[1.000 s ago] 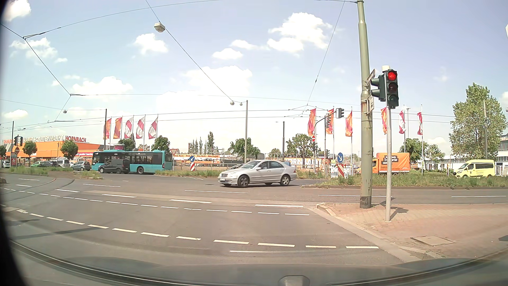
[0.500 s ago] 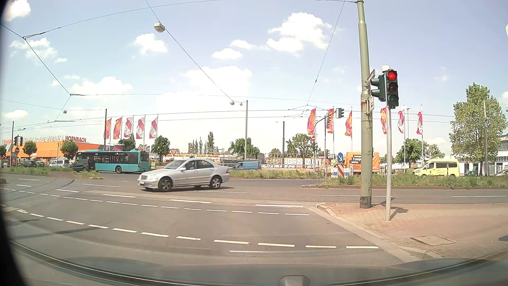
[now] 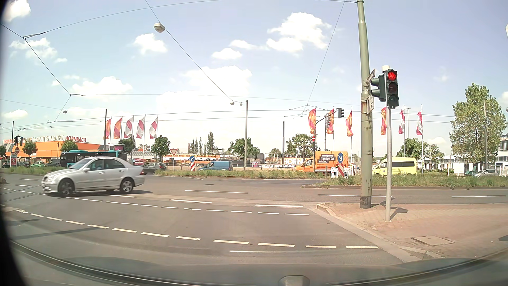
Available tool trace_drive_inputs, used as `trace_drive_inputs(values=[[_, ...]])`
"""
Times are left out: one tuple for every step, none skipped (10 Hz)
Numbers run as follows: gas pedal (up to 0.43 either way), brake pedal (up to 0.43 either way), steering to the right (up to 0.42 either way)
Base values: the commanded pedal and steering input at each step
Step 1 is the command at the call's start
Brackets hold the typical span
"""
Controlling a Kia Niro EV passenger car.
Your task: Follow the waypoints while adhering to traffic rules and regulations
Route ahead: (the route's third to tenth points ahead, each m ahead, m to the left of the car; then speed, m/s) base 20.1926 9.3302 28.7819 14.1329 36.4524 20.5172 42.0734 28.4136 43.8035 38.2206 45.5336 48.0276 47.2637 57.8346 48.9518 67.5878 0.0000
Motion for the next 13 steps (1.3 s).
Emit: trace_drive_inputs(values=[[0.0,0.348,-0.048],[0.0,0.348,-0.048],[0.0,0.348,-0.048],[0.0,0.348,-0.048],[0.0,0.348,-0.049],[0.0,0.348,-0.048],[0.0,0.348,-0.048],[0.0,0.348,-0.049],[0.0,0.348,-0.048],[0.0,0.348,-0.048],[0.0,0.348,-0.049],[0.0,0.348,-0.048],[0.0,0.348,-0.048]])
